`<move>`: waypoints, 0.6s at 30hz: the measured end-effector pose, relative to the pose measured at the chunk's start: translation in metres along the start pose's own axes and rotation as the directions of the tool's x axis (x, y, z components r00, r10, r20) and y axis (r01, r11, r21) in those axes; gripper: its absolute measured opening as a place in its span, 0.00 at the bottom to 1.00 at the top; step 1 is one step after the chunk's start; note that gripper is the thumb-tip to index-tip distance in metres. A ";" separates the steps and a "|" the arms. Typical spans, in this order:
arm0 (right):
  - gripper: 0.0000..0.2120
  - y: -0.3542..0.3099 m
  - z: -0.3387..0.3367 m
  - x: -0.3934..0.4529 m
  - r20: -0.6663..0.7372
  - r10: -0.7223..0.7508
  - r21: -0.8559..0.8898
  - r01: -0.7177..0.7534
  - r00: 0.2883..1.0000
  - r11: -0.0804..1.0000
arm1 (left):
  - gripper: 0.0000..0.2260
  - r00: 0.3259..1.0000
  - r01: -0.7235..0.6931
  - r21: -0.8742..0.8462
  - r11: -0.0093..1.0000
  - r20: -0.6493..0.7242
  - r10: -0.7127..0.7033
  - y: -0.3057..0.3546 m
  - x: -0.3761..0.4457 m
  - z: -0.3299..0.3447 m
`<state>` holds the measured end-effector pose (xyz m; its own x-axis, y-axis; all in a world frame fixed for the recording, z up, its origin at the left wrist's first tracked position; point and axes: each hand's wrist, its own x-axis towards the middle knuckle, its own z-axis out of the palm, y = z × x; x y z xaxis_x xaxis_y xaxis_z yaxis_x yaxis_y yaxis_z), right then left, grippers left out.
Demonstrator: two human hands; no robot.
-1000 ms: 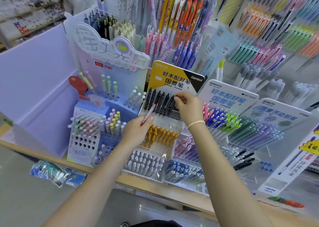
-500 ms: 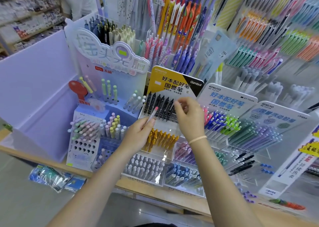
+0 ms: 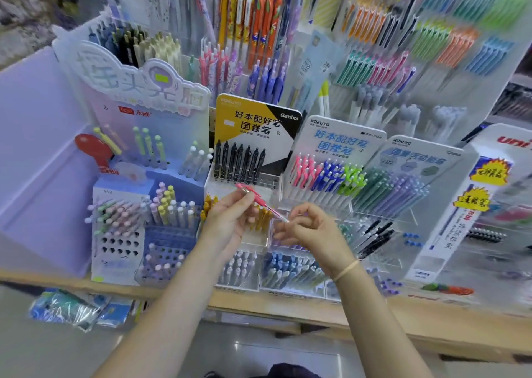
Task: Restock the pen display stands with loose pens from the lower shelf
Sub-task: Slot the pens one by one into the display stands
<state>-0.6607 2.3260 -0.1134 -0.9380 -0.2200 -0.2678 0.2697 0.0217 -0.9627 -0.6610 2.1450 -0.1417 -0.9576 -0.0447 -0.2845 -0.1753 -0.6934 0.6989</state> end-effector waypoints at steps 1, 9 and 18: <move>0.09 0.005 -0.003 -0.005 0.017 -0.014 -0.024 0.014 1.000 1.000 | 0.06 0.999 0.024 -0.006 1.000 0.026 -0.024 -0.004 -0.001 0.005; 0.07 -0.005 -0.064 -0.043 -0.100 -0.184 -0.155 0.168 0.978 0.974 | 0.16 0.972 0.023 0.391 0.920 0.207 -0.113 -0.045 -0.024 0.056; 0.07 0.008 -0.199 -0.103 -0.108 -0.216 -0.073 0.209 0.970 0.975 | 0.11 0.872 -0.089 0.609 0.788 0.430 -0.234 -0.153 -0.047 0.160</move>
<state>-0.6055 2.5432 -0.1013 -0.9921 -0.1126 -0.0559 0.0510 0.0461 -0.9976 -0.6253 2.3681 -0.1301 -0.8922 0.4326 -0.1297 -0.1925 -0.1046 0.9757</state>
